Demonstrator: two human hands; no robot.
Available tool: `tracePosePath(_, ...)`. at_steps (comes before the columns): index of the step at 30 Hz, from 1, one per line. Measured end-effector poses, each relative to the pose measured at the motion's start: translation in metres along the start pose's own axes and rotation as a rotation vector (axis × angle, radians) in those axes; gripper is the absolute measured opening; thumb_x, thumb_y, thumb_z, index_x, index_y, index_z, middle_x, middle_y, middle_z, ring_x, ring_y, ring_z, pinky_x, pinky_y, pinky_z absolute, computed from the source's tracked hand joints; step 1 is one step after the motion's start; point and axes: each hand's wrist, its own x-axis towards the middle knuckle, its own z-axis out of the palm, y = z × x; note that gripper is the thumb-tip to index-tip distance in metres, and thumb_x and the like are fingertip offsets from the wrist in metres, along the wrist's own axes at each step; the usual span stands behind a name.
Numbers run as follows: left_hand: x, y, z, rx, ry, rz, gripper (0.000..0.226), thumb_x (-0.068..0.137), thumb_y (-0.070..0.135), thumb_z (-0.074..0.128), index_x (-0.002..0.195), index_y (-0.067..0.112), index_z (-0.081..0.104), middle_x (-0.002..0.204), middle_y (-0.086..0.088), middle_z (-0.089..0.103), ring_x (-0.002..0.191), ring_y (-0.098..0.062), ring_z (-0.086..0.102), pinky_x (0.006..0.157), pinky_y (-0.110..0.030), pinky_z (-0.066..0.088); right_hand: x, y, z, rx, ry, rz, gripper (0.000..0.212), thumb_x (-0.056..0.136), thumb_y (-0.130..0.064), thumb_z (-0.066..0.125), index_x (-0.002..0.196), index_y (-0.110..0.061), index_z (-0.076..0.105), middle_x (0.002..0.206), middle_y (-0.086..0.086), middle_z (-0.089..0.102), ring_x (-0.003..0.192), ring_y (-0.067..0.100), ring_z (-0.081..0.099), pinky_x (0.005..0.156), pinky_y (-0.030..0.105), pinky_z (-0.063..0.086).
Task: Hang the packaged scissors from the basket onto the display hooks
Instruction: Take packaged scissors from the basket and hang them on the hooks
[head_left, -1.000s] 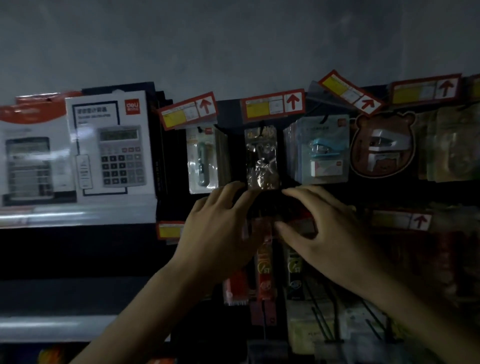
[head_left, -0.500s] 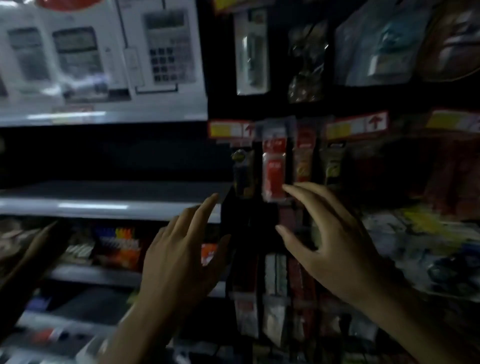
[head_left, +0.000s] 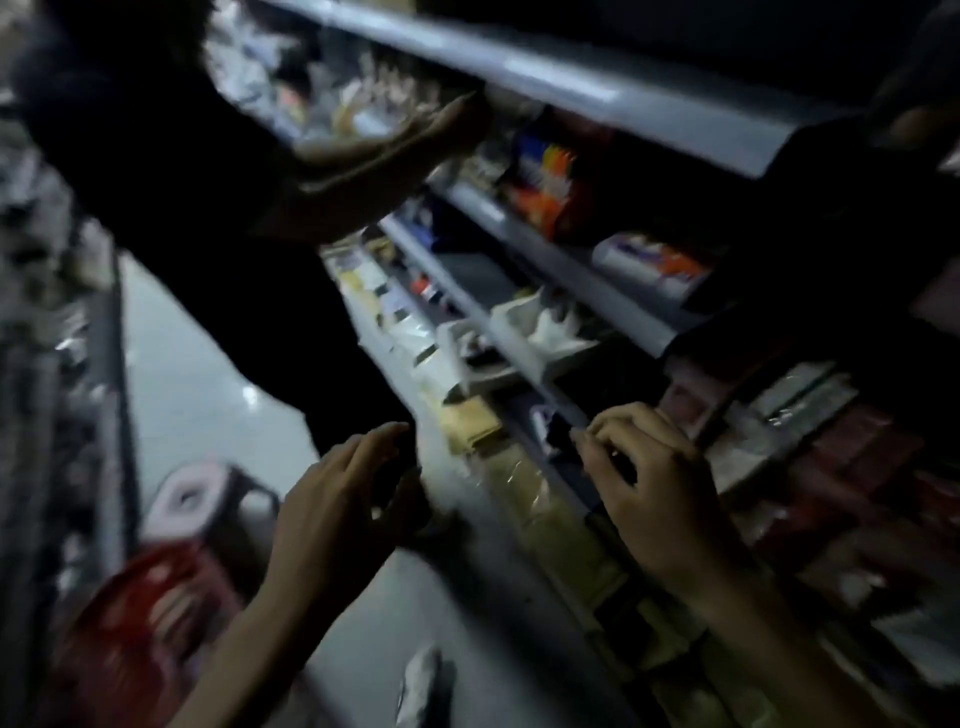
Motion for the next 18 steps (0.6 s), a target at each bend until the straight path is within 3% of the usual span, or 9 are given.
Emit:
tracePosePath(3,-0.072,-0.032,-0.014,0.085,-0.004,-0.206,0.029,0.091,0.04,0.065,0.119,0.031,0.065,0.105,0.011,0.071,0.091,-0.019,0.071,0.066,-0.032,0.054,-0.02,-0.008,0.044,0.084,-0.102,-0.086,0.039,0.101,-0.04,0.051,0.075,-0.015,0.065,0.084,0.0,0.063,0.081,0.024,0.059,0.075,0.039,0.049)
tracePosePath(7,-0.159,-0.069,-0.041,0.143,-0.043,-0.423,0.036,0.091,0.049,0.05,0.114,0.028,0.068,0.112,0.008,0.071,0.097,-0.021,0.071,0.073,-0.036,0.058,-0.043,-0.034,0.104,0.174,-0.34,-0.157,0.051,0.101,-0.047,0.049,0.07,-0.011,0.067,0.087,-0.001,0.066,0.082,0.023,0.061,0.076,0.043,0.051)
tracePosePath(10,-0.215,-0.099,-0.054,0.202,-0.048,-0.561,0.037,0.092,0.051,0.048,0.116,0.029,0.065,0.112,0.007,0.069,0.096,-0.022,0.071,0.071,-0.039,0.058,-0.061,-0.066,0.145,0.174,-0.475,-0.218,0.04,0.097,-0.04,0.057,0.073,-0.012,0.071,0.096,-0.001,0.069,0.09,0.022,0.065,0.083,0.039,0.051)
tracePosePath(15,-0.285,-0.146,-0.063,0.268,-0.108,-0.752,0.049,0.091,0.053,0.045,0.128,0.025,0.062,0.117,0.002,0.067,0.1,-0.024,0.068,0.075,-0.038,0.055,-0.086,-0.123,0.207,0.159,-0.704,-0.351,0.012,0.095,-0.028,0.066,0.094,-0.02,0.075,0.108,-0.004,0.068,0.101,0.018,0.064,0.09,0.042,0.051)
tracePosePath(18,-0.318,-0.172,-0.064,0.292,-0.123,-0.805,0.055,0.089,0.051,0.05,0.138,0.025,0.057,0.124,0.002,0.064,0.107,-0.025,0.065,0.08,-0.039,0.053,-0.096,-0.154,0.243,0.113,-0.784,-0.456,0.016,0.093,-0.029,0.068,0.107,-0.023,0.074,0.115,-0.005,0.067,0.106,0.019,0.064,0.091,0.037,0.05)
